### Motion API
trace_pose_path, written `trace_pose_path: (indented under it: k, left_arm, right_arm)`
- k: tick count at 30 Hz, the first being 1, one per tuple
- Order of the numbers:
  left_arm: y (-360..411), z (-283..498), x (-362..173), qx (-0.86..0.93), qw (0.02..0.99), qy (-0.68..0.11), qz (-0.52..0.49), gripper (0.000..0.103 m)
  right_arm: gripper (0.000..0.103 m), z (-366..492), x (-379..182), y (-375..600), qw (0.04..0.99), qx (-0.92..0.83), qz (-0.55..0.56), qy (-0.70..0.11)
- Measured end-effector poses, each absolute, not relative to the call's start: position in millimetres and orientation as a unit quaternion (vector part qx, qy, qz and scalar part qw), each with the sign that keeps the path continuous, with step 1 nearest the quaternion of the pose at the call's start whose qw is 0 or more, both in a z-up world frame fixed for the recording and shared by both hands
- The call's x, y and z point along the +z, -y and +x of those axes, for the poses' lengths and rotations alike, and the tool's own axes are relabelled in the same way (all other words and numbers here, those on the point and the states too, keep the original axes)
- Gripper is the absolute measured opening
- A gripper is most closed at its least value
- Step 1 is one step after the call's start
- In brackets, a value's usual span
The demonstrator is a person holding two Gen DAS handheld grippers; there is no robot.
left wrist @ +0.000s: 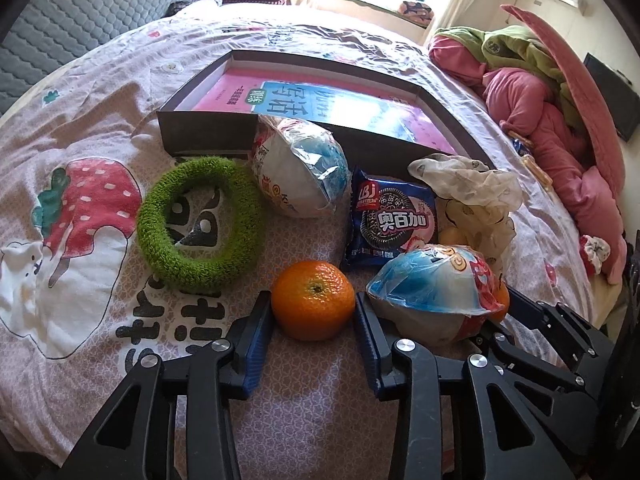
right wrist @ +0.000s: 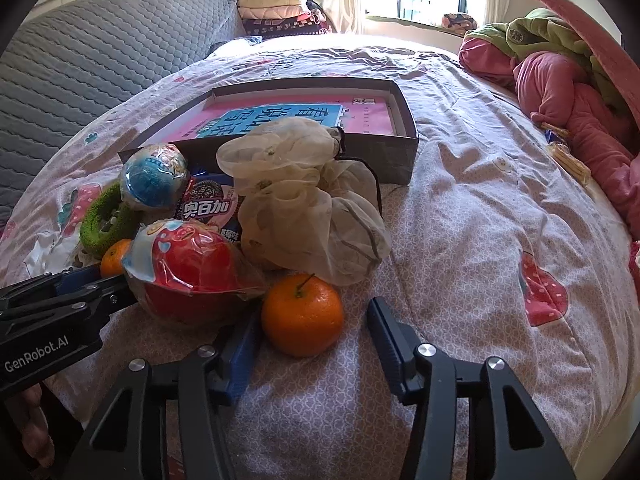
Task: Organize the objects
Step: 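Close the left tool on its orange while the right tool closes on the other orange, then lift both held oranges and carry them over the tray with the book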
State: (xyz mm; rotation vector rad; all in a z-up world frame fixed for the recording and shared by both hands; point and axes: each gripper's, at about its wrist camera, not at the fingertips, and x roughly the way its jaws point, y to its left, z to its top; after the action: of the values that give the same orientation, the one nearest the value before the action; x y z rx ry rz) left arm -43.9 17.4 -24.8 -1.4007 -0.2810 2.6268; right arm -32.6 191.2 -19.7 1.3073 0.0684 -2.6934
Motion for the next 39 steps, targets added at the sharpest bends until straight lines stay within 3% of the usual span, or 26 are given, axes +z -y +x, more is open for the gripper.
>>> trace_pose_path:
  k: [6,39]
  left_arm:
    - [-17,-43,-26,0.877,0.082,0.089,-0.466,0.041]
    - [-12,-21,17,0.913,0.107,0.06,-0.389,0.04]
  right_arm:
    - [0.038,-30,-19,-188,0.084,-0.898,0.431,-0.029]
    - [0.037,-16,35,-185,0.101,-0.936,0.337,-0.033]
